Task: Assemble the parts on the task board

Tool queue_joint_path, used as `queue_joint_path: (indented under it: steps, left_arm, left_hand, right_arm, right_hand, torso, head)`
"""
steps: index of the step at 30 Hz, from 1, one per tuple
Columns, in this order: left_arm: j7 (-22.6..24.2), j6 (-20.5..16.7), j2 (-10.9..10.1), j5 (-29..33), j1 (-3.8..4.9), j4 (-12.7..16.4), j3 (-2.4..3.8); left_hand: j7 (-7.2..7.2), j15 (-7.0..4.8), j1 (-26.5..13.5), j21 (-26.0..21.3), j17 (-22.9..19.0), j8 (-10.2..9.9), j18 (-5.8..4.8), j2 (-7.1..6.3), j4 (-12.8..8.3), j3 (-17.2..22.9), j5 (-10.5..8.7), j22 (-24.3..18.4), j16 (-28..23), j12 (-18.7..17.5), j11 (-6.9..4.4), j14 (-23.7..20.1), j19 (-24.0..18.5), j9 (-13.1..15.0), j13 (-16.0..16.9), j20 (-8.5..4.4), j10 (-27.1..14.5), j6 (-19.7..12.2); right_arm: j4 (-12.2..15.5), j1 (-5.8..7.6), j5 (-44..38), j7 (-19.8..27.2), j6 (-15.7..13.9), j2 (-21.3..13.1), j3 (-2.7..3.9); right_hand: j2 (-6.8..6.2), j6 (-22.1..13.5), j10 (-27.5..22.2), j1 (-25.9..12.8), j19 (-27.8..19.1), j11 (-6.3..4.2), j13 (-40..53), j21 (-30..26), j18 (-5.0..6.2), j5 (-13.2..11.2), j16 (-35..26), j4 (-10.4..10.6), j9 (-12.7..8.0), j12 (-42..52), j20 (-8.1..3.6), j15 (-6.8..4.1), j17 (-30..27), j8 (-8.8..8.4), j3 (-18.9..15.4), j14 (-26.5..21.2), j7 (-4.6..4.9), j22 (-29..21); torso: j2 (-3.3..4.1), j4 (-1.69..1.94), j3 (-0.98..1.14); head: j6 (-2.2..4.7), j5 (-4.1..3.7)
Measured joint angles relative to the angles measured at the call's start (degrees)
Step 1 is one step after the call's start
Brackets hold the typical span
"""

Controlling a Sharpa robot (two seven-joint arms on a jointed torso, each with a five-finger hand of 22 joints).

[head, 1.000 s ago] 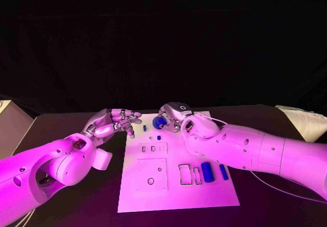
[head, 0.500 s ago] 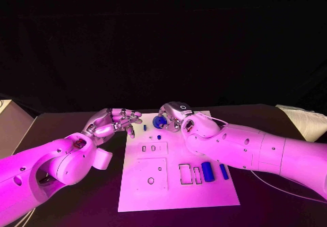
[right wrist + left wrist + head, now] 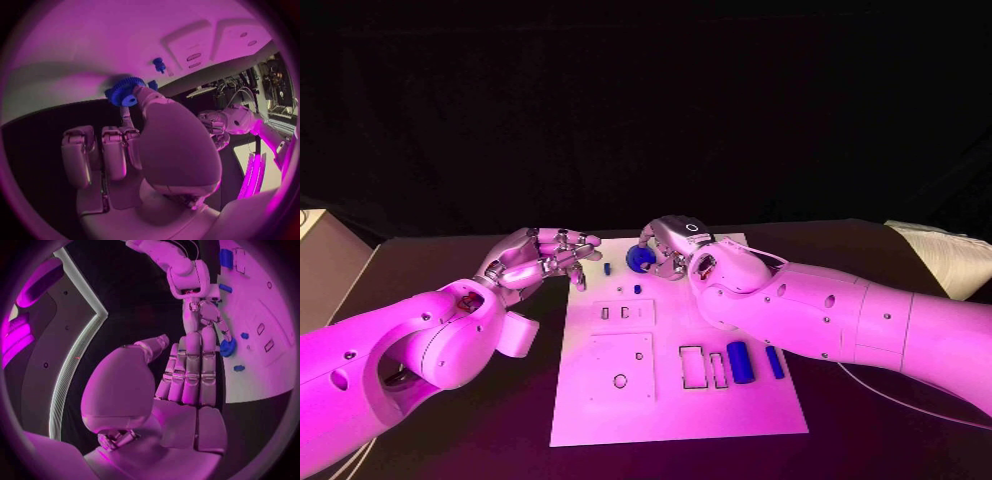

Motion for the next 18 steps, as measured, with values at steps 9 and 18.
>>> queue_joint_path:
  steps: [9,18]
  left_arm:
    - [-0.05,0.1,0.0,-0.19,0.0,-0.03,0.0]
    - [-0.1,0.24,0.02,-0.44,0.0,-0.04,0.0]
  left_hand:
    - [0.0,0.0,0.0,0.0,0.0,0.0,0.0,0.0,0.0,0.0,0.0,-0.01,0.0,0.0,0.0,0.0,0.0,0.0,0.0,0.0,0.0,0.0]
    - [0.0,0.0,0.0,0.0,-0.01,0.0,0.0,0.0,0.0,0.0,0.0,-0.01,0.0,0.0,0.0,0.0,0.0,-0.01,-0.01,0.0,0.0,0.0]
  right_arm:
    - [0.19,-0.07,-0.74,-0.38,-0.13,-0.08,0.0]
    - [0.52,-0.13,-1.11,-0.67,-0.23,-0.34,0.0]
  right_hand:
    - [-0.23,0.06,0.0,-0.23,0.0,0.0,-0.01,0.0,0.0,-0.01,0.0,0.0,0.01,0.0,0.0,0.0,-0.01,0.24,0.0,0.0,-0.07,-0.01]
    - [-0.38,0.13,0.0,-0.37,0.0,0.0,-0.02,0.0,0.0,-0.18,0.0,0.0,0.02,0.0,0.0,0.0,-0.01,0.24,-0.01,0.0,-0.31,-0.01]
  torso:
    - [0.01,0.03,-0.03]
    - [0.01,0.03,-0.03]
  head:
    - [-0.07,-0.04]
    - [-0.24,0.1]
